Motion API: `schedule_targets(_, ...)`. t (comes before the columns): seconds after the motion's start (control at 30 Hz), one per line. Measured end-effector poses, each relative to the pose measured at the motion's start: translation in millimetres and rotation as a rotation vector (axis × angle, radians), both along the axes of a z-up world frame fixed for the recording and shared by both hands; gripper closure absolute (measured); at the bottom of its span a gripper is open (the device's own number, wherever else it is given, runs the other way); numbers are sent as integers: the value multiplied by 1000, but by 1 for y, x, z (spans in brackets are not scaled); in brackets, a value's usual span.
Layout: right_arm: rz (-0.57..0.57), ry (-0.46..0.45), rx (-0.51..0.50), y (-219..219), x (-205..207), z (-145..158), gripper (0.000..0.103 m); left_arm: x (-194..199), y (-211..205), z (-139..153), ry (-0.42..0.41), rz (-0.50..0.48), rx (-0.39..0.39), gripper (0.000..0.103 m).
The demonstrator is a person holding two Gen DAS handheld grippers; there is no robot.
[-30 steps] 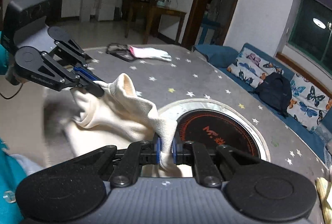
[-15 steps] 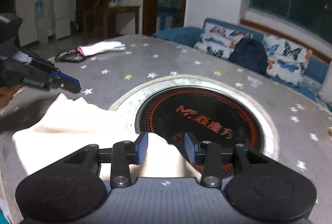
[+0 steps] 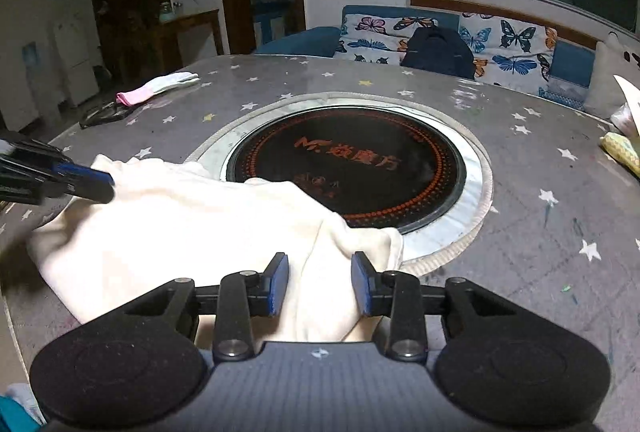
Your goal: Fold clothes
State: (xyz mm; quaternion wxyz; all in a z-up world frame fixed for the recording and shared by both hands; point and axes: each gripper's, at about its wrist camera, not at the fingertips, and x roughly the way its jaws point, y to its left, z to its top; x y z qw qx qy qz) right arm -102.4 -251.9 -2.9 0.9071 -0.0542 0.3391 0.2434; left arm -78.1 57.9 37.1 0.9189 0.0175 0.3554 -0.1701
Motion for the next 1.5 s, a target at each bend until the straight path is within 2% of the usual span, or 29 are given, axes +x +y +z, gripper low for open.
schedule_targets(0.1,0,-33,-8,2,-1,10,70,3,19,1,14,39,-63,89)
schedule_targets(0.27,49,-64,9,23,7,16,70,4,16,12,-29,37,-82,89)
schedule_targets(0.47,93,-58,0,58,28,1,70,23,-16,7,-39,-44,-37,89)
schedule_targets(0.63,78,-39,-48,68,38,-9,70,48,-23,-6,-29,0,37,87)
schedule_targets(0.77,59,-50,-25,66,32,2,69,44,-21,3,-50,16,14,87)
schedule_targets(0.9,97,-55,7,73,25,9,69,28,-34,12,-81,-71,-18,87)
schedule_targets(1.03,99,-42,6,80,26,5,69,35,-48,3,-58,-84,12,87)
schedule_targets(1.2,78,-23,3,82,31,0,69,50,-47,-7,-36,-60,9,87)
schedule_targets(1.27,78,-36,14,72,25,9,69,51,-45,-6,-30,-55,2,87)
schedule_targets(1.5,116,-58,22,34,-41,20,69,50,-45,-6,-36,-53,7,85)
